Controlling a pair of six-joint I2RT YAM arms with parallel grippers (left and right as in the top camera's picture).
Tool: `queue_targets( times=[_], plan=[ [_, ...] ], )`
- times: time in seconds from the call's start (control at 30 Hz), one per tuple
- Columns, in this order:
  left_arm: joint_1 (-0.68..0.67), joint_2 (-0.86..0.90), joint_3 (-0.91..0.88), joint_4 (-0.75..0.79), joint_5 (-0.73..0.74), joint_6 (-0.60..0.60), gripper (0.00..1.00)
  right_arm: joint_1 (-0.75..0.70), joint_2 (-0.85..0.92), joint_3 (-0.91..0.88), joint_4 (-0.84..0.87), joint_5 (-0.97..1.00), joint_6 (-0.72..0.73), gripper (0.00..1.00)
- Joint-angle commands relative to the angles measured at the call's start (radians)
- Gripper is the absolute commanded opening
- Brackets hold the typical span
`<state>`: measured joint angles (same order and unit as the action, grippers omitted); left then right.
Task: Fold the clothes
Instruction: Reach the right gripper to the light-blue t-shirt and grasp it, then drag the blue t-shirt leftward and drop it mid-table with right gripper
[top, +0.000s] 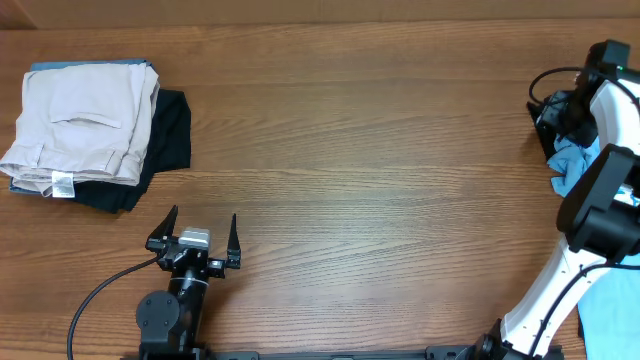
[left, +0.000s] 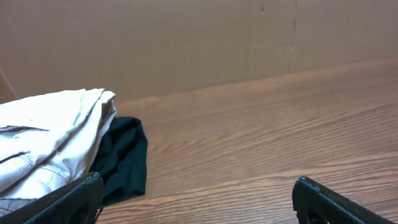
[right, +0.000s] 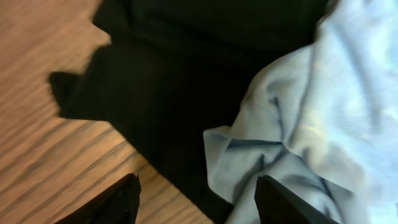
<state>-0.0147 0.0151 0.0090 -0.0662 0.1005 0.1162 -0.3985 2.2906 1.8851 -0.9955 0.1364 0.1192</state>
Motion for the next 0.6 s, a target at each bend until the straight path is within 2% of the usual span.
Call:
queue_targets(
  times=[0.0, 0.2, 0.33, 0.5, 0.57],
  plan=[
    [0.008, -0.009, -0.004, 0.000, 0.000, 0.026, 1.00, -0.010, 0.029, -0.006, 0.033, 0.004, 0.015, 0.63],
    [0.008, -0.009, -0.004, 0.000, 0.000, 0.026, 1.00, -0.029, 0.029, -0.037, 0.058, 0.005, 0.016, 0.55],
    [0.008, -0.009, -0.004, 0.000, 0.000, 0.026, 1.00, -0.056, 0.029, -0.089, 0.103, 0.019, 0.055, 0.53],
    [0.008, -0.009, -0.004, 0.000, 0.000, 0.026, 1.00, -0.053, 0.029, -0.084, 0.111, 0.019, 0.064, 0.29],
    [0.008, -0.009, -0.004, 0.000, 0.000, 0.026, 1.00, -0.053, 0.029, -0.051, 0.087, 0.019, 0.064, 0.28]
  ],
)
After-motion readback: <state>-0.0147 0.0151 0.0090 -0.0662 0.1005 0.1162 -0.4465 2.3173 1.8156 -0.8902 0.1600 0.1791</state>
